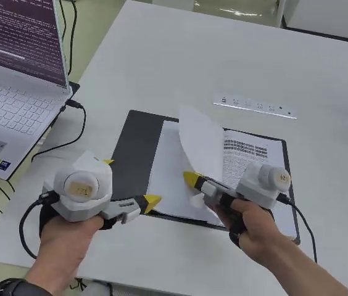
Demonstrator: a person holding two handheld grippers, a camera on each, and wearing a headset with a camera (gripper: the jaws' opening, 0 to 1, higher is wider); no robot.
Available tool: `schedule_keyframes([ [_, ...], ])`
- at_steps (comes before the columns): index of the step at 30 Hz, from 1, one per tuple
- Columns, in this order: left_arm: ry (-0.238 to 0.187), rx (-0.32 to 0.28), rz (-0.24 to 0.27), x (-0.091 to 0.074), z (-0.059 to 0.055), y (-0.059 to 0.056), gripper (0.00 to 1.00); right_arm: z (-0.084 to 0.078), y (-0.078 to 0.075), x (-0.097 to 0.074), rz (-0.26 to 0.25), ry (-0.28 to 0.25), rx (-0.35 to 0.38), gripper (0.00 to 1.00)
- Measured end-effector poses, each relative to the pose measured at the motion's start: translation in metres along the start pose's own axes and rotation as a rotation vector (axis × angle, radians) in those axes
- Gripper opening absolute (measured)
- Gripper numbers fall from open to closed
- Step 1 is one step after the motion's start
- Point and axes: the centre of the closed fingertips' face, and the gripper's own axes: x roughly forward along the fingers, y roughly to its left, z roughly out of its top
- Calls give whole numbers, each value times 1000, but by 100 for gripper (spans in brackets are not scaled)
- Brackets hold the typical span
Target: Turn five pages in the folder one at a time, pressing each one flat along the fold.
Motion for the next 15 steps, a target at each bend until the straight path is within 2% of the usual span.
schedule_keyframes([
  [12, 15, -5, -7, 0, -8, 4, 75, -13, -7, 23, 0, 38, 36, 0],
  [15, 31, 16, -16, 2, -12, 1, 75, -18, -11, 31, -3, 49, 51, 0],
])
